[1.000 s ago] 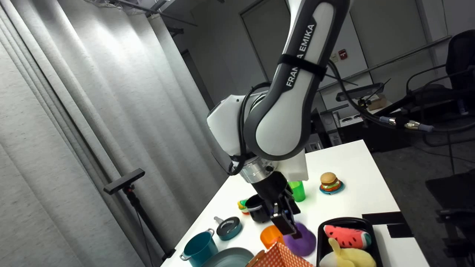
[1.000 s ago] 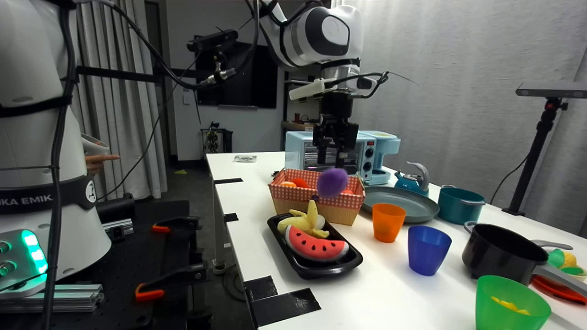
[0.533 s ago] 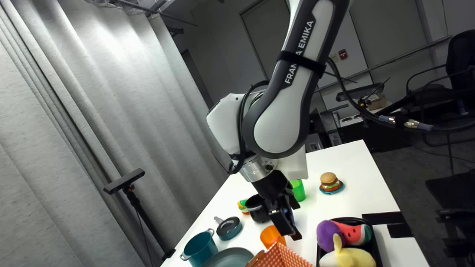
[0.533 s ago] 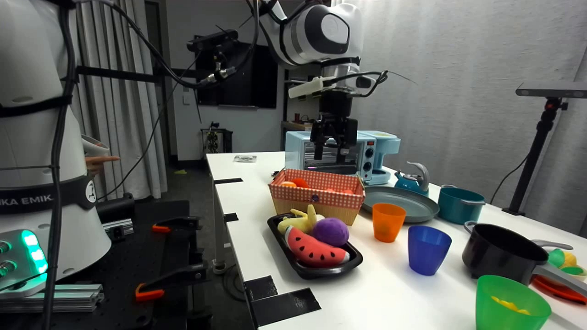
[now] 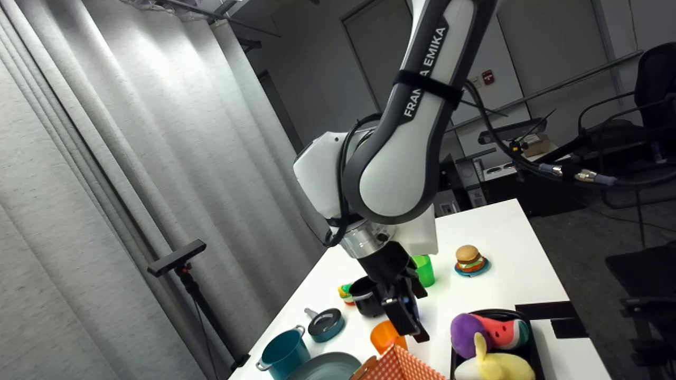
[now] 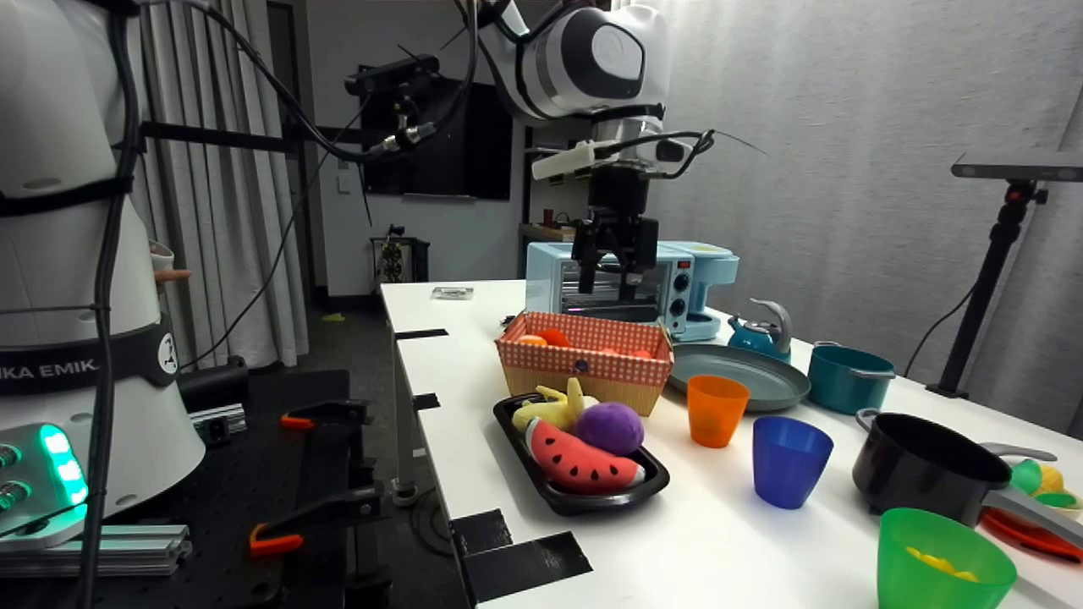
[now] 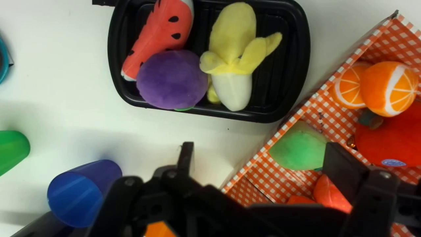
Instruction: Remove the watermelon plushie from the box and put them on the tray,then put two of them back
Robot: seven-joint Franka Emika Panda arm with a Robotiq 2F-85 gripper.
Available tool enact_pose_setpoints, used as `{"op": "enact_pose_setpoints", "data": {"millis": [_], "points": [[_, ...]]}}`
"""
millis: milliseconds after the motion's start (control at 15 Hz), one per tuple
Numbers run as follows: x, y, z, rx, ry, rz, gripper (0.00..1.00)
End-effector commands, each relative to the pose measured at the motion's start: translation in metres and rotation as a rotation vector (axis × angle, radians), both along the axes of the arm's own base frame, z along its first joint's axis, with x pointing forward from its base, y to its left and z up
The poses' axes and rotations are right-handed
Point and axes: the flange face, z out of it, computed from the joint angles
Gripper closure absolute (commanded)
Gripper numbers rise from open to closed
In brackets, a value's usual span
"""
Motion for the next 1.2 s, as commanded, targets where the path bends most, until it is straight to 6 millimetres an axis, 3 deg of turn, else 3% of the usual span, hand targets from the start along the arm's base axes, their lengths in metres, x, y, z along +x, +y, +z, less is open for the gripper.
{"op": "enact_pose_setpoints", "data": {"millis": [0, 333, 400, 600, 667, 867, 1133], "points": [[-0.004, 0.004, 0.009, 0.038, -0.016, -0.024, 0.00], [-0.003, 0.006, 0.010, 0.063, -0.023, -0.027, 0.00], [-0.046, -0.017, -0.018, 0.061, -0.018, -0.035, 0.00], [-0.079, -0.020, -0.035, 0.127, -0.018, -0.045, 0.00], [-0.044, -0.013, -0.036, 0.080, 0.010, -0.045, 0.00], [-0.070, -0.018, -0.047, 0.104, 0.013, -0.048, 0.00], [-0.072, -0.017, -0.041, 0.106, 0.002, -0.047, 0.00]]}}
